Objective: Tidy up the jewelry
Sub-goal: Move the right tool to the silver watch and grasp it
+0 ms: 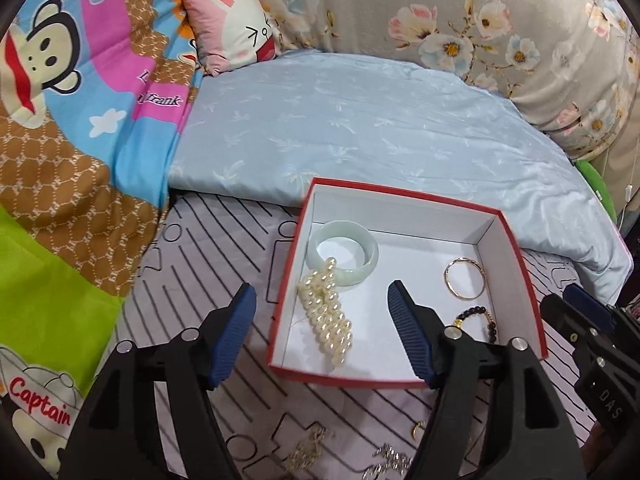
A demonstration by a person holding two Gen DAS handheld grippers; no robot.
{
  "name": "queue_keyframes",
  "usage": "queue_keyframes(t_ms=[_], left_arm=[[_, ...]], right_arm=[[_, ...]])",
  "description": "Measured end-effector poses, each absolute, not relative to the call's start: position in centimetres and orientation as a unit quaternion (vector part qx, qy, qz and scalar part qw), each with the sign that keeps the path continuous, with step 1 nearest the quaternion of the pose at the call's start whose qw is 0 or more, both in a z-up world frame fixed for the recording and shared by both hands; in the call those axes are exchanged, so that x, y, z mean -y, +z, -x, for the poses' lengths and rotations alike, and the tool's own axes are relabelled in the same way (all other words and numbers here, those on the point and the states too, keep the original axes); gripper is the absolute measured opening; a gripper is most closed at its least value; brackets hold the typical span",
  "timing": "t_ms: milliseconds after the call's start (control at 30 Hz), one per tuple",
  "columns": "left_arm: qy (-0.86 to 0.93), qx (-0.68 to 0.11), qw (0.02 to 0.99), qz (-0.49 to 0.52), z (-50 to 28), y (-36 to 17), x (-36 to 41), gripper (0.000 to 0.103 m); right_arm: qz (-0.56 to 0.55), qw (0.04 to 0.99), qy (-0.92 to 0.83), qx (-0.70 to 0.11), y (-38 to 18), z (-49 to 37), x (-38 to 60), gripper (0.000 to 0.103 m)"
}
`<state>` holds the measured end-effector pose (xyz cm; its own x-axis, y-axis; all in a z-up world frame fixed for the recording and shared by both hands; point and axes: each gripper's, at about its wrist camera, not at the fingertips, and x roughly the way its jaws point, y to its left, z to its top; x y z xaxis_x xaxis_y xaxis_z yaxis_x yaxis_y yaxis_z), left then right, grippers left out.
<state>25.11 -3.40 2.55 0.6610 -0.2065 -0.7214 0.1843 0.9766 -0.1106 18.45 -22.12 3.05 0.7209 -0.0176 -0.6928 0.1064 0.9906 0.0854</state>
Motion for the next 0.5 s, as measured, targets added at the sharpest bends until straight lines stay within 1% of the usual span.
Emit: queue_keyframes(t_ms=[233,300,433,500], left_arm=[[-0.081,-0.391,0.917,0.015,-21.0,3.3,0.0,0.066],[-0.08,-0.398,0.914,0.018,-19.8,2.9,-0.9,0.066],[-0.068,-0.415,0.907,0.023,-17.3,1.4,-2.7,0.066],[-0.066,-0.424,0.903,0.019,-16.2,0.6,-3.1,0.066]], right_arm=[[-0.052,0.925,-0.034,-0.375,3.2,-13.3,21.4,0.043],[-0.054,0.922,-0.028,-0.382,2.7,-11.7,21.1,0.044],[-0.049,0.916,-0.022,-0.397,1.4,-9.0,19.8,0.049],[-0.048,0.911,-0.015,-0.408,0.5,-7.9,19.0,0.049]])
